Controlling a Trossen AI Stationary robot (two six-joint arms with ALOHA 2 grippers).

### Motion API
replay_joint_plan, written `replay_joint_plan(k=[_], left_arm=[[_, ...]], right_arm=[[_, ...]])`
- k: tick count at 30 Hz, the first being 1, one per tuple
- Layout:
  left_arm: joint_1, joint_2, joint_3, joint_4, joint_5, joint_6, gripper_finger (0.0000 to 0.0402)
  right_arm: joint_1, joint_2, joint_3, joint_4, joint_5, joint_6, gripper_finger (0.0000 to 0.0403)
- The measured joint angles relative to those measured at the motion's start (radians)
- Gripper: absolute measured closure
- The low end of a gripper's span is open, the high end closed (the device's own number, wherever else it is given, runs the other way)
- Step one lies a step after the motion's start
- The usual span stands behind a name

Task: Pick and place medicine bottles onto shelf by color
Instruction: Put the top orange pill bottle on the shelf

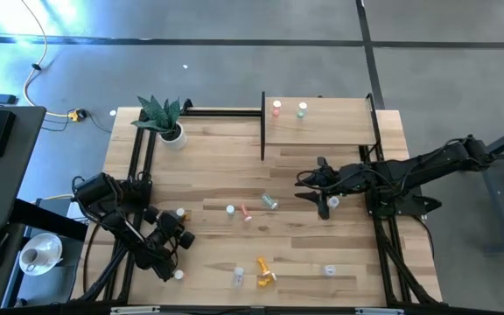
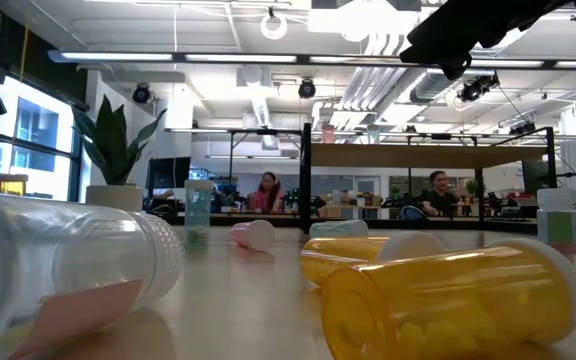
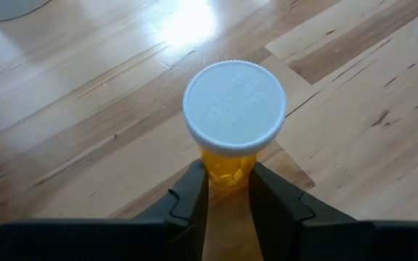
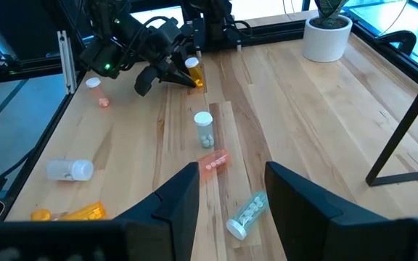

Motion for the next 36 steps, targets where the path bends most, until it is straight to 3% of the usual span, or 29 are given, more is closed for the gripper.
replay_joint_plan(k=[10, 15, 22, 29, 36], left_arm=[[0.050, -0.112, 0.044, -0.005, -0.043, 0.237, 0.0327], [0.098, -0.271, 0.044, -0.003, -0.066, 0.408, 0.0327], [0.194, -0.513, 0.044, 0.090, -0.077, 0.769, 0.0327], [0.318, -0.662, 0.044, 0.342, 0.033, 1.158, 0.0326], [0.427, -0.687, 0.044, 0.623, 0.181, 1.478, 0.0336]], right_arm=[[0.000, 0.002, 0.000, 0.021, 0.000, 0.004, 0.0253], [0.001, 0.002, 0.000, 0.014, -0.001, 0.052, 0.0253], [0.003, 0.017, -0.004, 0.011, 0.008, 0.108, 0.0253], [0.003, 0.090, -0.005, 0.080, 0.012, 0.105, 0.0253], [0.003, 0.133, -0.005, 0.199, -0.018, 0.066, 0.0253]])
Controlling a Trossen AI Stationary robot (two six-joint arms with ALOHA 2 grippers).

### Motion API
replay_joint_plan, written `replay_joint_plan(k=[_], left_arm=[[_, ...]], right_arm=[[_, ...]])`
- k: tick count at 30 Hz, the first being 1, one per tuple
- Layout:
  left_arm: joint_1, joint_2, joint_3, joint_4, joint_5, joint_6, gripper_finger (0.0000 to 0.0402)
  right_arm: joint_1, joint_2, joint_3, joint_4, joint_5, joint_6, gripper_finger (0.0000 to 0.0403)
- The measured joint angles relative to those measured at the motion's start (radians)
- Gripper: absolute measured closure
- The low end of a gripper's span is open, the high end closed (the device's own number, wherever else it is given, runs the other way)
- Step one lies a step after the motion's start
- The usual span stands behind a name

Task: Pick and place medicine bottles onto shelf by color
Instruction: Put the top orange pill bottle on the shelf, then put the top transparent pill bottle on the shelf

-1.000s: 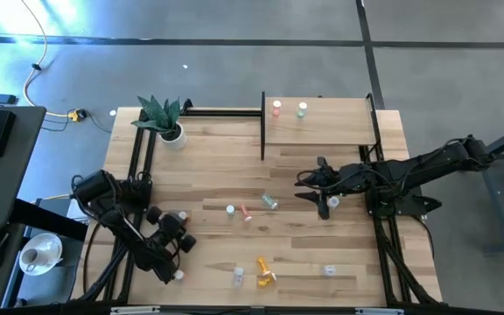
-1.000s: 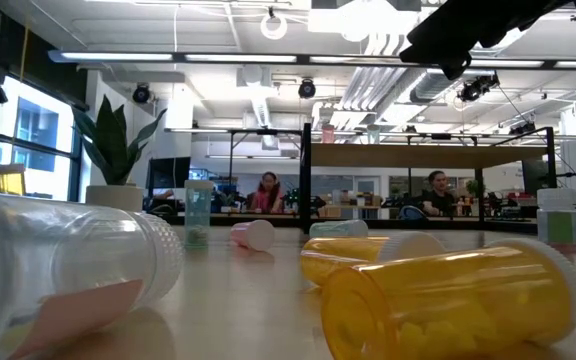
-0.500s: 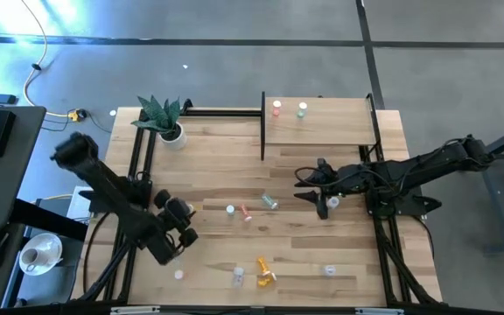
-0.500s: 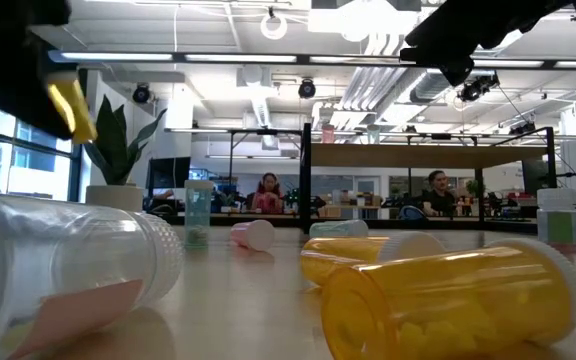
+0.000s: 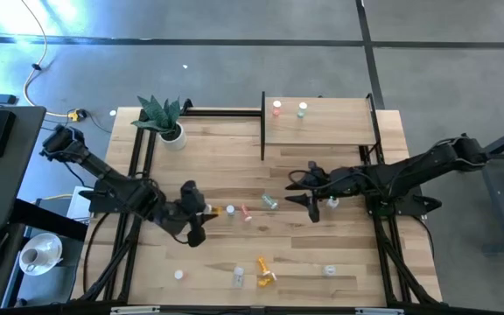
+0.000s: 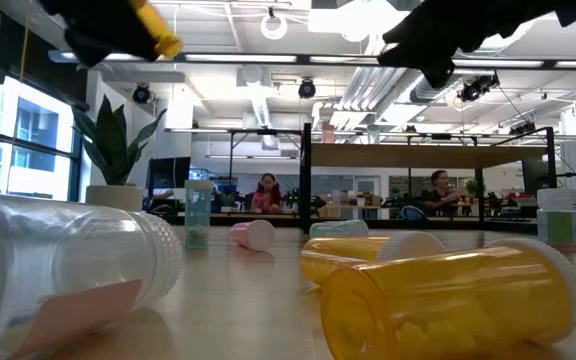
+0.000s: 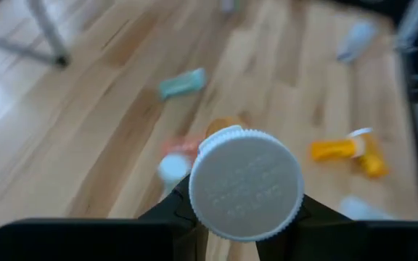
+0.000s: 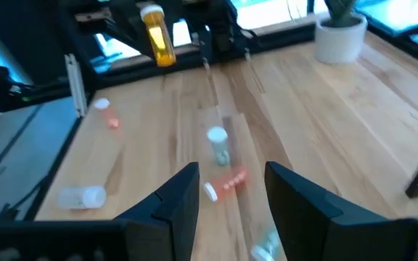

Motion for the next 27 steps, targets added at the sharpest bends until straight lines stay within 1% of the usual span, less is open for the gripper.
replay_joint_plan(k=[5, 11, 16, 19, 23, 27], left_arm=[[0.054, 0.018, 0.000, 0.119, 0.066, 0.138, 0.0357], [0.096, 0.053, 0.000, 0.230, 0.106, 0.241, 0.0374], [0.106, 0.086, 0.002, 0.297, 0.105, 0.268, 0.0378], [0.106, 0.108, -0.001, 0.312, 0.105, 0.284, 0.0378], [0.106, 0.150, -0.001, 0.344, 0.106, 0.296, 0.0378], [0.106, 0.175, -0.001, 0.356, 0.106, 0.302, 0.0378]], right_arm=[[0.000, 0.015, 0.000, 0.053, -0.059, -0.048, 0.0253], [0.000, 0.058, 0.000, 0.099, -0.083, -0.075, 0.0253], [0.000, 0.173, 0.001, 0.295, -0.085, -0.169, 0.0253], [0.000, 0.233, 0.024, 0.337, -0.113, -0.209, 0.0253], [0.000, 0.300, 0.061, 0.337, -0.115, -0.216, 0.0247], [0.000, 0.339, 0.096, 0.295, -0.114, -0.216, 0.0225]])
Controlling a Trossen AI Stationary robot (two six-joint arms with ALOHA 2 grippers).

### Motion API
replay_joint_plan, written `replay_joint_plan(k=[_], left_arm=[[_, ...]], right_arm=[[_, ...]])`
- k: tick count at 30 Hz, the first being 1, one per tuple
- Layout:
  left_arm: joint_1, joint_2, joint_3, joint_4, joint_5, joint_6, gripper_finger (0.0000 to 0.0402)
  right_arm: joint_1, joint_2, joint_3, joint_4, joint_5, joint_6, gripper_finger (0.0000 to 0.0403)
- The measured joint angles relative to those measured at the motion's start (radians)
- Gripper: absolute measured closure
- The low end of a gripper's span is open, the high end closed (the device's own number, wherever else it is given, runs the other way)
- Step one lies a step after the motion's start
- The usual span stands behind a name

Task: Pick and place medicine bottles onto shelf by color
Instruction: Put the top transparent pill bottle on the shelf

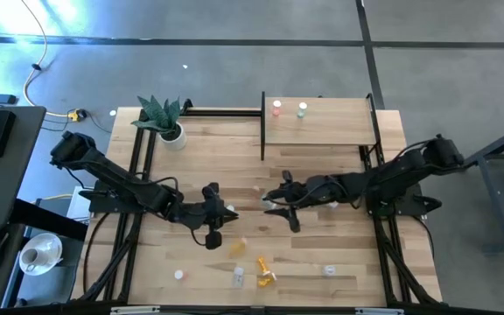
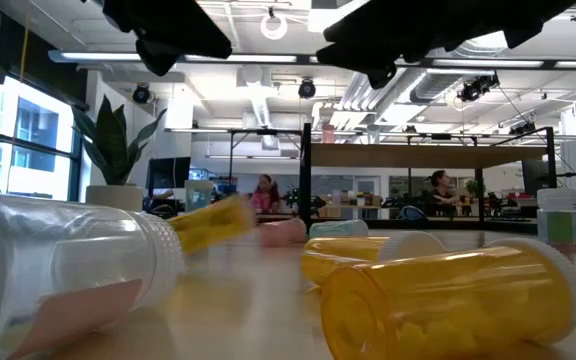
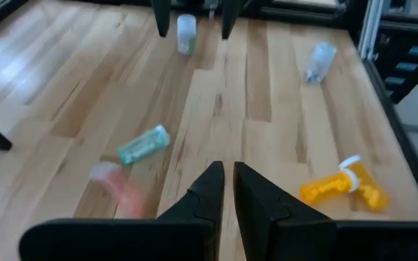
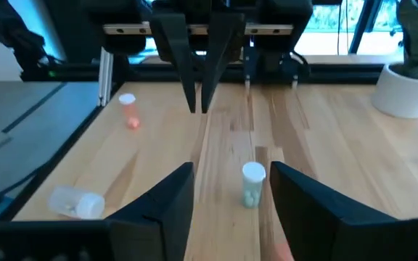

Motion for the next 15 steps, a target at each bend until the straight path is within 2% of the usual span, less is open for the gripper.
replay_joint_plan(k=[6, 15], left_arm=[[-0.003, -0.005, 0.001, -0.010, 0.000, 0.015, 0.0378], [-0.025, -0.007, 0.001, -0.043, -0.016, 0.026, 0.0378]], right_arm=[[0.000, 0.008, 0.038, -0.101, 0.000, 0.031, 0.0192], [-0.012, 0.008, 0.073, -0.283, 0.022, 0.172, 0.0192]])
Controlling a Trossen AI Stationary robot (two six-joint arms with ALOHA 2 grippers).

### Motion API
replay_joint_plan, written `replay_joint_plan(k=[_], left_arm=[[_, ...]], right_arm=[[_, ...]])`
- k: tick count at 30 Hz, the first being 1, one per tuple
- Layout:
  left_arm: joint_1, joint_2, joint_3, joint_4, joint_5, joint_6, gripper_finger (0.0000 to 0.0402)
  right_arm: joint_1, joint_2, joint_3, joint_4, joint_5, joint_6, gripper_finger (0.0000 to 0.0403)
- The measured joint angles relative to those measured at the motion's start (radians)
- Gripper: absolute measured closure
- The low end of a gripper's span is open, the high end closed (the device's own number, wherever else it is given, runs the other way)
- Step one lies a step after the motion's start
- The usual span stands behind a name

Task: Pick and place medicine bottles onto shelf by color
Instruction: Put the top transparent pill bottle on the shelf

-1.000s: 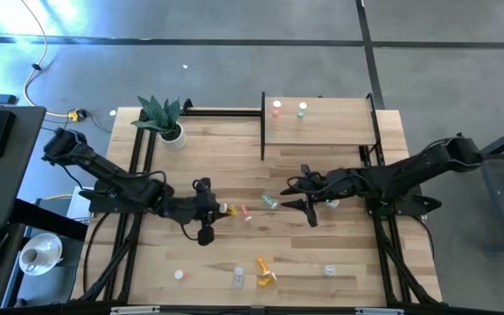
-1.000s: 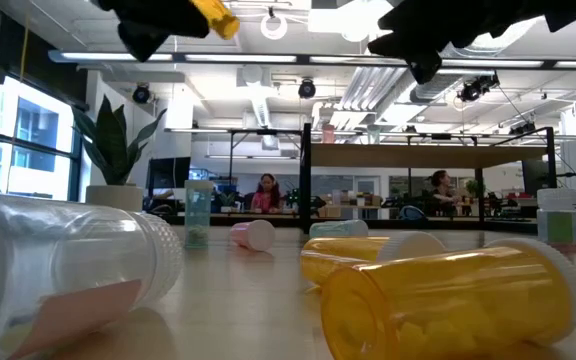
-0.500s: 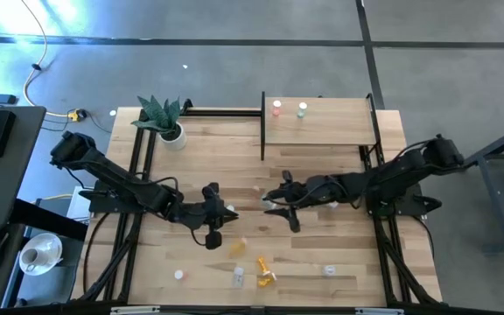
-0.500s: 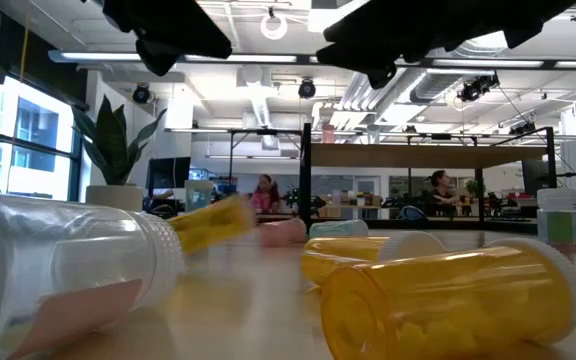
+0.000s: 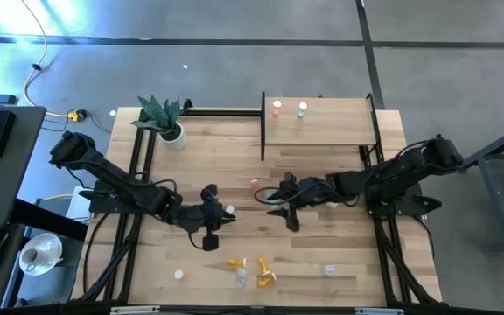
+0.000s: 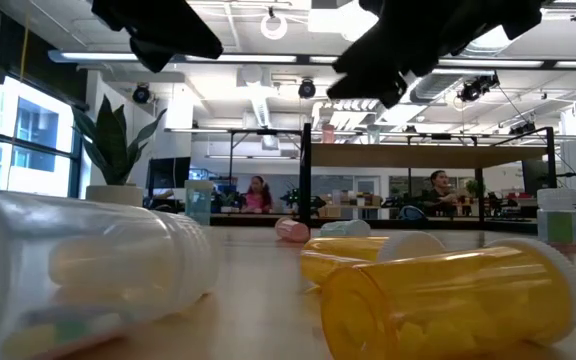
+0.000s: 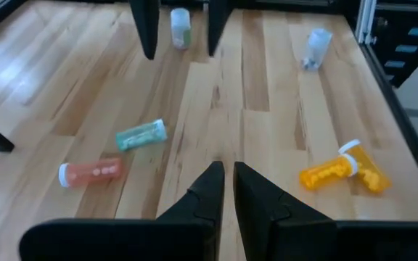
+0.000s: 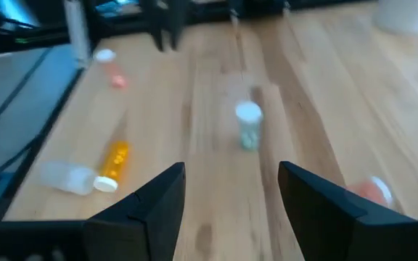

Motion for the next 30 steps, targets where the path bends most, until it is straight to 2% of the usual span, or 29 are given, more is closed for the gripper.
replay_joint_plan(k=[5, 10, 17, 22, 30], left_arm=[[-0.012, 0.000, 0.000, -0.056, -0.069, -0.006, 0.0378], [-0.012, 0.000, 0.000, -0.072, -0.075, -0.008, 0.0378], [-0.011, 0.000, 0.000, -0.074, -0.098, -0.008, 0.0374], [-0.011, 0.000, 0.000, -0.075, -0.092, -0.008, 0.0349], [-0.011, 0.000, 0.000, -0.075, -0.107, -0.008, 0.0286]], right_arm=[[-0.019, -0.008, 0.001, -0.159, 0.016, 0.064, 0.0192], [-0.021, -0.024, 0.074, -0.433, 0.025, 0.170, 0.0192], [0.074, -0.026, 0.179, -0.737, 0.221, 0.272, 0.0192], [0.142, -0.028, 0.234, -0.953, 0.301, 0.403, 0.0192], [0.202, -0.028, 0.257, -1.281, 0.362, 0.612, 0.0192]])
